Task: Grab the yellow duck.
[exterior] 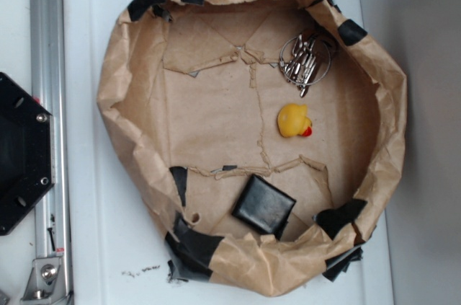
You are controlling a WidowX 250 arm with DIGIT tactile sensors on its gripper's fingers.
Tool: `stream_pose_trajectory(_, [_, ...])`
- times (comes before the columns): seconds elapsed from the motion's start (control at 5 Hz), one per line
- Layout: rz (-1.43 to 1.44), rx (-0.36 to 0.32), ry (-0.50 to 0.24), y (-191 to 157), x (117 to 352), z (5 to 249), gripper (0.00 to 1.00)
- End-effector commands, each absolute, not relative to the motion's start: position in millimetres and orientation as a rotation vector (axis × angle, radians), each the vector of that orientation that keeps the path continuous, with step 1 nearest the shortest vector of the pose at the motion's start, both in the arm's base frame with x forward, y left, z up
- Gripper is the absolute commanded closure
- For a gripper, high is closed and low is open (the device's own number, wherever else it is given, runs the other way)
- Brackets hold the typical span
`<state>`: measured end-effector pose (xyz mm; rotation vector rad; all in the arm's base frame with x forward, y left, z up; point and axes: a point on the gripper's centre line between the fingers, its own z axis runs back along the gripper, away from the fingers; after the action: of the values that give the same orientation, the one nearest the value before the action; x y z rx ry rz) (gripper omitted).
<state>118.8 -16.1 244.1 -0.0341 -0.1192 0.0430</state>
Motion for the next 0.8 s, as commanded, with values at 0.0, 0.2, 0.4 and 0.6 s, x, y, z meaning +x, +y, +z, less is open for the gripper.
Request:
stream_pose_trajectory(0.0, [0.043, -0.034, -0.119, -16.1, 118.8, 244.1, 0.0])
stream_pose_trajectory(0.2, [-0.075, 0.163, -0.296, 12.8, 149.4, 211.5, 0.0])
stream_pose_trajectory(0.4, [-0.059, 0.333, -0.241, 29.8, 172.0, 196.4, 0.0])
stream_pose_trajectory(0.6, [-0.095, 0.297, -0.317, 35.9, 214.8, 173.9, 0.0])
